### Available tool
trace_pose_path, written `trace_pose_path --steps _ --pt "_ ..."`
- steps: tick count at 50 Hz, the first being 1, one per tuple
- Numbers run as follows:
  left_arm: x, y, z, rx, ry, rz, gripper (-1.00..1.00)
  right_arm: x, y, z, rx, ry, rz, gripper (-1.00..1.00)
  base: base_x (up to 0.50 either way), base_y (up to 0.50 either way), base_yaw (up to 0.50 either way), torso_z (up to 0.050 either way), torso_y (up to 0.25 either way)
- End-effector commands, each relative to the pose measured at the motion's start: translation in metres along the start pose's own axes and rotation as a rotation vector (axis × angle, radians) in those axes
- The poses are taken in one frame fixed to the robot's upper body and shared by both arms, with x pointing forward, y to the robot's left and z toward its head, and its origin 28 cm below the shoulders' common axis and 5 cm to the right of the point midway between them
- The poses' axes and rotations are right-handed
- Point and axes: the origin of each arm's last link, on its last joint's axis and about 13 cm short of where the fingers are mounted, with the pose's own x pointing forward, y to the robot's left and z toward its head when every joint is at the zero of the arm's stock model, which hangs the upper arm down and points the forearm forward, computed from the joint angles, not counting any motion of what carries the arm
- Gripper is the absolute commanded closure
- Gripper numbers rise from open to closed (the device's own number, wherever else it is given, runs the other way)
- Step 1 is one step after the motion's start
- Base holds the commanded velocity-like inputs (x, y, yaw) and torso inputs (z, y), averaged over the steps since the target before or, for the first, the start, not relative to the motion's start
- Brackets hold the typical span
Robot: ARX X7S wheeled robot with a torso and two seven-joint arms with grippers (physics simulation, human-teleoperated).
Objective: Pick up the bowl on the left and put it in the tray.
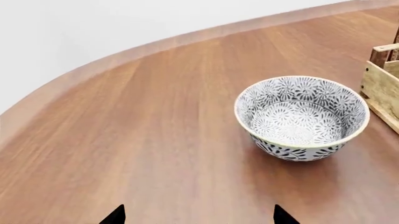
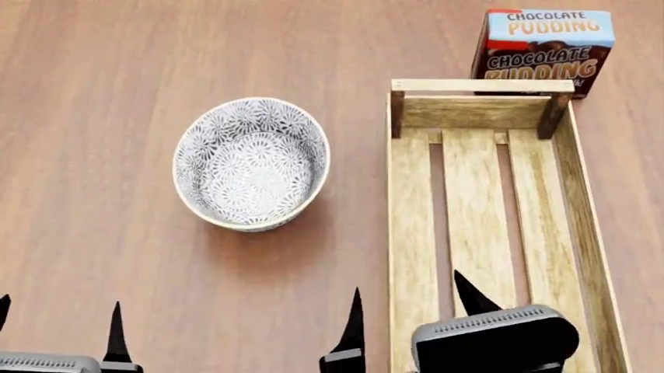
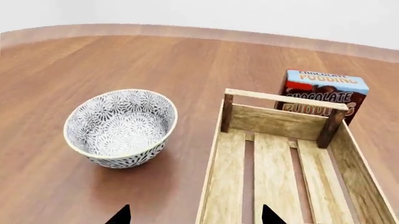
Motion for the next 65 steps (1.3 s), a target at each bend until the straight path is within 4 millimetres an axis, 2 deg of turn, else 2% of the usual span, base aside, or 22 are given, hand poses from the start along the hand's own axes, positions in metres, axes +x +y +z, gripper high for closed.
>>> trace_pose_path --steps 1,7,11,16,17,18,24,30,35,51,58,65 --pt "0.001 -0.002 -0.003 -0.008 0.012 -0.034 -1.00 0.035 -0.003 0.016 -0.292 -0.054 -0.027 -1.00 0.00 0.00 0.00 0.000 0.000" --pt "0.001 -0.004 -0.005 0.014 0.012 -0.042 -1.00 0.072 -0.005 0.029 -0.484 -0.089 -0.070 -1.00 0.00 0.00 0.00 0.000 0.000" --pt "0.000 -0.004 -0.005 0.016 0.009 -0.046 -1.00 0.090 0.000 0.036 -0.578 -0.081 0.025 -1.00 0.00 0.00 0.00 0.000 0.000" --pt "0.000 -0.003 -0.006 0.017 0.010 -0.046 -1.00 0.100 0.006 0.035 -0.670 -0.066 0.081 -1.00 0.00 0.00 0.00 0.000 0.000" --pt "0.000 -0.002 -0.007 0.016 0.010 -0.047 -1.00 0.108 0.010 0.032 -0.790 -0.092 0.082 -1.00 0.00 0.00 0.00 0.000 0.000" --pt "-0.001 -0.002 -0.007 0.016 0.009 -0.048 -1.00 0.109 0.013 0.030 -0.829 -0.111 0.109 -1.00 0.00 0.00 0.00 0.000 0.000" --pt "-0.003 0.000 -0.008 0.023 0.001 -0.054 -1.00 0.122 0.022 0.031 -0.976 -0.136 0.121 -1.00 0.00 0.00 0.00 0.000 0.000" --pt "-0.014 -0.002 -0.011 0.036 -0.004 -0.098 -1.00 0.133 0.032 0.021 -1.135 -0.142 0.165 -1.00 0.00 0.00 0.00 0.000 0.000" --pt "-0.025 -0.006 -0.014 0.067 -0.016 -0.140 -1.00 0.136 0.038 0.014 -1.144 -0.151 0.208 -1.00 0.00 0.00 0.00 0.000 0.000" --pt "-0.031 -0.005 -0.017 0.084 -0.014 -0.163 -1.00 0.150 0.046 -0.001 -1.297 -0.168 0.262 -1.00 0.00 0.00 0.00 0.000 0.000" --pt "-0.033 -0.002 -0.020 0.085 -0.008 -0.166 -1.00 0.165 0.048 0.000 -1.314 -0.163 0.261 -1.00 0.00 0.00 0.00 0.000 0.000" --pt "-0.046 0.001 -0.017 0.099 -0.035 -0.184 -1.00 0.182 0.045 -0.003 -1.322 -0.123 0.269 -1.00 0.00 0.00 0.00 0.000 0.000"
